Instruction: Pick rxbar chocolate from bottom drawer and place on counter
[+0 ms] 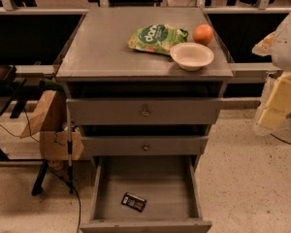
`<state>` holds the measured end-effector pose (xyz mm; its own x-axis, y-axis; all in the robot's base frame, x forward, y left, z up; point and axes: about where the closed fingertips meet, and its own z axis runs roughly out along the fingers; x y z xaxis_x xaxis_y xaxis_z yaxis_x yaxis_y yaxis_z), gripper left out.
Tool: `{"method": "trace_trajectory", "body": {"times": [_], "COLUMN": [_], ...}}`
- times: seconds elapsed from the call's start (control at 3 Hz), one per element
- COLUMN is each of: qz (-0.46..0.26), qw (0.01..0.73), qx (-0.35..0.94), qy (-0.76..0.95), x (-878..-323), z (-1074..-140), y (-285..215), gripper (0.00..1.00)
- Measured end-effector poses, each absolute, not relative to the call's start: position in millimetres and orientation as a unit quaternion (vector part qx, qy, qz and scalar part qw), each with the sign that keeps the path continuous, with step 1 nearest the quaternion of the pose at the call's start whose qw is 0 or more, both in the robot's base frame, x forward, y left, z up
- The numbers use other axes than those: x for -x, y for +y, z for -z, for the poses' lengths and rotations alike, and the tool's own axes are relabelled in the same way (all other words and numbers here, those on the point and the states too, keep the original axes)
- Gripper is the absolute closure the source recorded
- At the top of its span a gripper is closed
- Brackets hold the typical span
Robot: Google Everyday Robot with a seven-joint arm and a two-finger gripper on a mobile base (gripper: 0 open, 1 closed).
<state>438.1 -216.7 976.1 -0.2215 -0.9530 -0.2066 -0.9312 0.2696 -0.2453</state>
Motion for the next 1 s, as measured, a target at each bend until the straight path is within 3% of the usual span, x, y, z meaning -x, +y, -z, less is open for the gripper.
{"method": "trace_trajectory", "body": {"times": [1.0], "qz": [0.010], "qw": [0.165], "qx": [0.610], "qy": [0.775], "x": [-446.8], "z": [-946.3], "y": [-200.3], "gripper": [0.00]}}
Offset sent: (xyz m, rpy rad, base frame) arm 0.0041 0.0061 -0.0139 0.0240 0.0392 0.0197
